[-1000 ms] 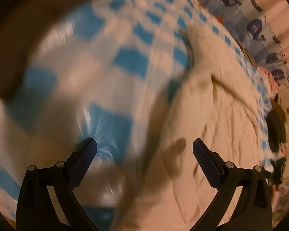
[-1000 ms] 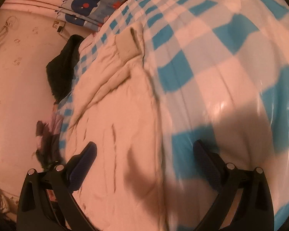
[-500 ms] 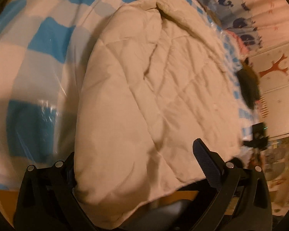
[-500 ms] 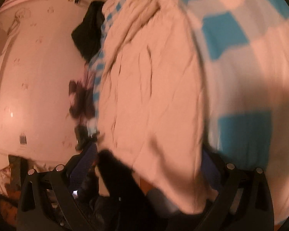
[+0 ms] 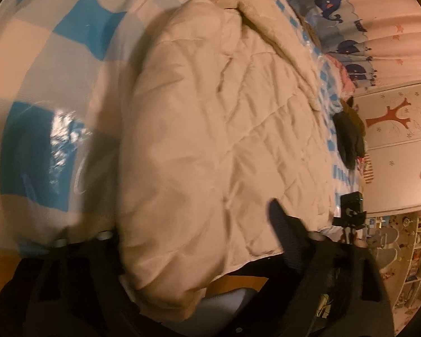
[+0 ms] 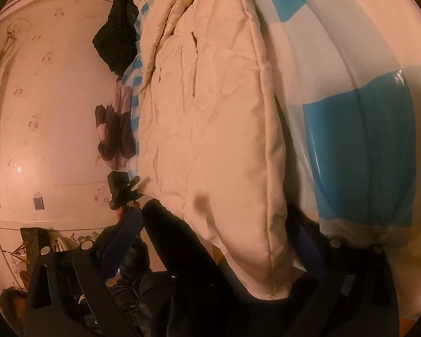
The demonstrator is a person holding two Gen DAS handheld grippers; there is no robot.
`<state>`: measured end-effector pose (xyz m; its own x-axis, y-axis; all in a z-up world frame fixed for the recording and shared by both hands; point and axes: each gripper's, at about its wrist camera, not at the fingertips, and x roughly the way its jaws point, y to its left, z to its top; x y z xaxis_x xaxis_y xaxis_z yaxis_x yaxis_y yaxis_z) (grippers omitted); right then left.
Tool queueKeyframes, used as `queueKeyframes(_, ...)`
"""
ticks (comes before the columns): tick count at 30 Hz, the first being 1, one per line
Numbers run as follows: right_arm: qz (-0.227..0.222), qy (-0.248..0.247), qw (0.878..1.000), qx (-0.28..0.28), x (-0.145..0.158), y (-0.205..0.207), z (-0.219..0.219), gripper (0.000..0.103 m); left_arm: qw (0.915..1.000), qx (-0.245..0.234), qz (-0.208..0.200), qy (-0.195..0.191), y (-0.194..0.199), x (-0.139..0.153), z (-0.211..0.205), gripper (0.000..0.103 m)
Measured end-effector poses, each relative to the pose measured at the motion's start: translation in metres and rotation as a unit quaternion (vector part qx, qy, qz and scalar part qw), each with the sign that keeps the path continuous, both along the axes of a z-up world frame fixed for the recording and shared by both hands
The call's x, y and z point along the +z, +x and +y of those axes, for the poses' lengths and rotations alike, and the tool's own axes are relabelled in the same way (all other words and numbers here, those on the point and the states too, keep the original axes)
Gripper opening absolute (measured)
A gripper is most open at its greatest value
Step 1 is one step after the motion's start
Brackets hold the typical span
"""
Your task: Fold large clothes
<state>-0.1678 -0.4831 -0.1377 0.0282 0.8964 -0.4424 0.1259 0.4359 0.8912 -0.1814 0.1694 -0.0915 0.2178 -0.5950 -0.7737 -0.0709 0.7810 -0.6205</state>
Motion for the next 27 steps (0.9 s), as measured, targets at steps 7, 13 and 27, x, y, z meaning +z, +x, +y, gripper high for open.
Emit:
queueKeyframes(7, -0.056, -0.019, 0.998, -0.002, 0.027, -0.01, 0.019, 0.072, 0.9998, -0.009, -0.005, 0.018, 0.002, 0.005, 0.002, 0.015)
queueKeyframes(13, -0.072, -0.018, 0.997, -0.012, 0.033, -0.008, 0.019, 0.034, 0.9992, -0.027, -0.029, 0.01, 0.007, 0.028, -0.001, 0.014)
queueKeyframes(27, -0.148, 0.026, 0.984, -0.092, 0.085, -0.027, 0.006, 0.021, 0.9967, -0.008, -0.079, -0.019, -0.007, 0.067, 0.005, 0.009)
